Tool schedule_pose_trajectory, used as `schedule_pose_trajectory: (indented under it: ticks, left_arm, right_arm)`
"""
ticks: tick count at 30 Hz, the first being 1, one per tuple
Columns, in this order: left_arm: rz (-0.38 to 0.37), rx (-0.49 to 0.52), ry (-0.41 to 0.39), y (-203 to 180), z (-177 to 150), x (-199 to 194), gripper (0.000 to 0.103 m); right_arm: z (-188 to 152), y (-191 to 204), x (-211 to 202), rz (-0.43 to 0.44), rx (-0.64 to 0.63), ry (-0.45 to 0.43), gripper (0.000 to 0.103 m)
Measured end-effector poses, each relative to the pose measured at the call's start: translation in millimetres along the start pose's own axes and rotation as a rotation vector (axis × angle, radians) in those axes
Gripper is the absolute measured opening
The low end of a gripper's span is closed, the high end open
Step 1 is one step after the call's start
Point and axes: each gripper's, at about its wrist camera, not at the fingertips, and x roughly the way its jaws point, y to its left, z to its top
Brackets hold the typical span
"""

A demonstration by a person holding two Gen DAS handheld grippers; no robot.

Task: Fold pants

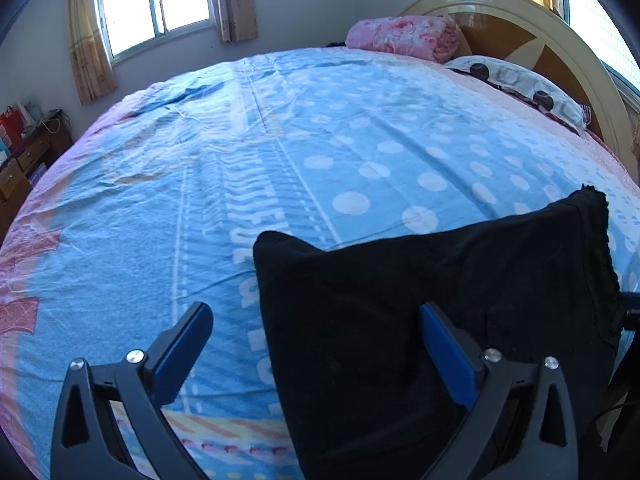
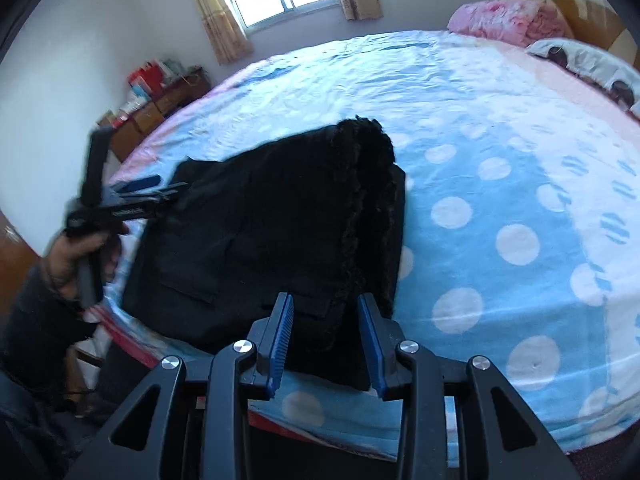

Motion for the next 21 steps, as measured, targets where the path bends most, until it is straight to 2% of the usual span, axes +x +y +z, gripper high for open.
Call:
schedule_pose_trajectory:
  ticks: [2, 4, 6, 9, 13, 14, 15, 17, 18, 21]
  left_arm:
    - [-0.010, -0.005, 0.006, 0.4, 0.6, 5.0, 0.103]
    - [-0.021, -0.013, 0.012, 0.6, 1.3, 8.0, 0.103]
    - [-0.023, -0.007, 0.012, 0.2, 0.6, 8.5, 0.103]
    - [-0.036, -0.006, 0.016, 1.9, 0.8, 10.7, 0.103]
    - [-0.051, -0.003, 0.015, 2.8, 0.2, 10.3, 0.103]
    - [-0.056, 0.003, 0.010, 1.7, -0.4, 11.6, 0.103]
    - [-0.072, 0.002, 0.008, 0.9, -0.7, 13.9, 0.103]
    - [-0.101, -0.008, 0.023, -0.3, -1.0, 19.8, 0.103]
    - [-0.105, -0.010, 0.025, -0.2, -1.1, 21.3, 0.103]
    - [-0.106, -0.025, 0.028, 2.9, -1.6, 17.9, 0.103]
  right_arm:
    - [0.5, 3.9, 6.7, 0.027, -0.019, 0.036, 0.035]
    - [-1.0, 7.3, 9.7, 0.044, -0.024, 0.047, 0.030]
    - [-2.8, 7.8, 7.5, 0.074, -0.011, 0.035, 0.019]
    - [-6.1, 8.2, 15.9, -0.005, -0.015, 0.088, 0.011]
    - [6.8, 28.4, -22.7, -0.118, -0.078, 0.010, 0.008]
    - [9.0, 29.8, -28.0, -0.127, -0.091, 0.014, 0.008]
    - [9.2, 27.9, -25.5, -0.155, -0.105, 0.037, 0.008]
    - [0.4, 18.3, 4.0, -0.276, -0.137, 0.126, 0.008]
    - [-4.2, 13.7, 16.9, -0.268, -0.126, 0.160, 0.008]
    - [-3.3, 12.5, 13.4, -0.246, -0.097, 0.154, 0.008]
